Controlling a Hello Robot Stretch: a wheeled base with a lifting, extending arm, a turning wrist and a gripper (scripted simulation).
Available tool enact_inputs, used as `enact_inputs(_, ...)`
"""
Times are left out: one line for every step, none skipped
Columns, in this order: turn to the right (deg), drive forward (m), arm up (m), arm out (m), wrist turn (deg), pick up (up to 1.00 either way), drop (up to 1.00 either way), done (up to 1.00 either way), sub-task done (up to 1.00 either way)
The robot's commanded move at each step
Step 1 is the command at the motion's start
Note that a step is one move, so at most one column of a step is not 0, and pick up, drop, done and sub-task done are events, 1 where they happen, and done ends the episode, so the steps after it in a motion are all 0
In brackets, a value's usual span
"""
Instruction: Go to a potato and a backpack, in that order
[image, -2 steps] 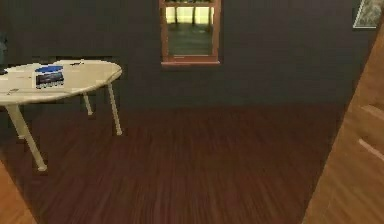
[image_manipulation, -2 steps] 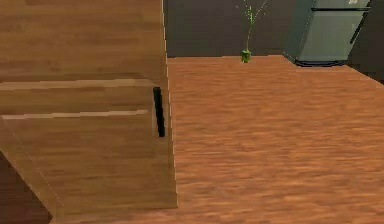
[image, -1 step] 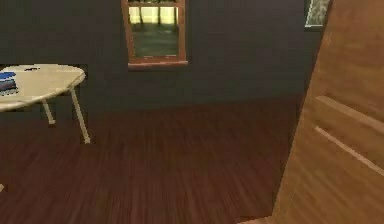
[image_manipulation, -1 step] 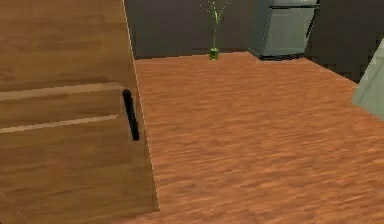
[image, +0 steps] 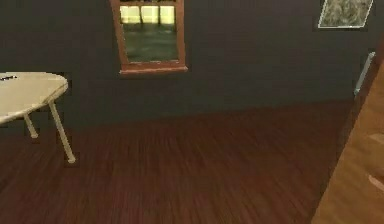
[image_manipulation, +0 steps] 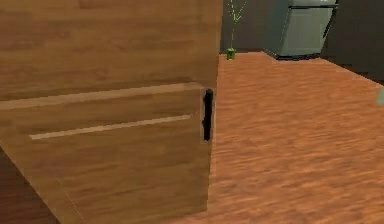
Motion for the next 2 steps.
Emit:
enact_inputs(12.0, 0.00, 0.00, 0.00, 0.0, 0.00, 0.00, 0.00, 0.00)
enact_inputs(0.0, 1.00, 0.00, 0.00, 0.0, 0.00, 0.00, 0.00, 0.00)
